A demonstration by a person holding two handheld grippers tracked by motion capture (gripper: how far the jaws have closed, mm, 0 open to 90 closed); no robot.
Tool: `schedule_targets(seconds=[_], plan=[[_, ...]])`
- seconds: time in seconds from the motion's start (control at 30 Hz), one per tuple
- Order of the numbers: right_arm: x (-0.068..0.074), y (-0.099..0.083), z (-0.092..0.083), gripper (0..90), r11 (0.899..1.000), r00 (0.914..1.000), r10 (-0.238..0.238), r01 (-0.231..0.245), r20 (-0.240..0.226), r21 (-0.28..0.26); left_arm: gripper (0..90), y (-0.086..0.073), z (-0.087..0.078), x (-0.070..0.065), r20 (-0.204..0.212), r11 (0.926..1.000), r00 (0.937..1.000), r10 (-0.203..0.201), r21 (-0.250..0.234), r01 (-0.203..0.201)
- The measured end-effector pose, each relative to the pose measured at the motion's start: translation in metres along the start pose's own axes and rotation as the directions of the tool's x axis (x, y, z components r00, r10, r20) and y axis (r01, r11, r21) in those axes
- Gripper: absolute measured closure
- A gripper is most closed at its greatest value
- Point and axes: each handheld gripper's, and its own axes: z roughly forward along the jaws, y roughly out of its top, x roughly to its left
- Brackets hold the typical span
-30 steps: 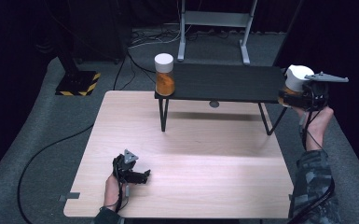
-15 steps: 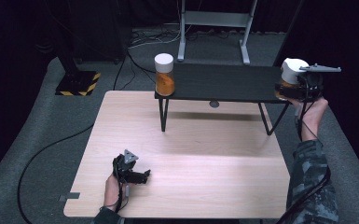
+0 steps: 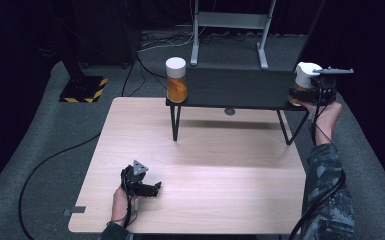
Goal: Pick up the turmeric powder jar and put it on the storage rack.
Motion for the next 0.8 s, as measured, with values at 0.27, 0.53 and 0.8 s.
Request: schedule_targets(seconds=[0.27,0.53,0.8], plan=[[-0.003,-0.005,0.007,29.7,1.0,0.9998,0.019,-0.019,0.0,0.0,0.1,0.0,0.0,0.0,0.0,1.0,1.0,0.0,0.0,0.0],[-0.004,-0.011,0.007,29.7,0.999,0.9997,0.025,-0.025,-0.004,-0.02,0.1,0.0,0.0,0.0,0.0,1.0,1.0,0.001,0.0,-0.001],[-0.003,-0.009,0.007,29.6,1.0,0.9998,0.018,-0.018,0.0,-0.013,0.2,0.0,0.0,0.0,-0.001,1.0,1.0,0.001,-0.001,-0.001]])
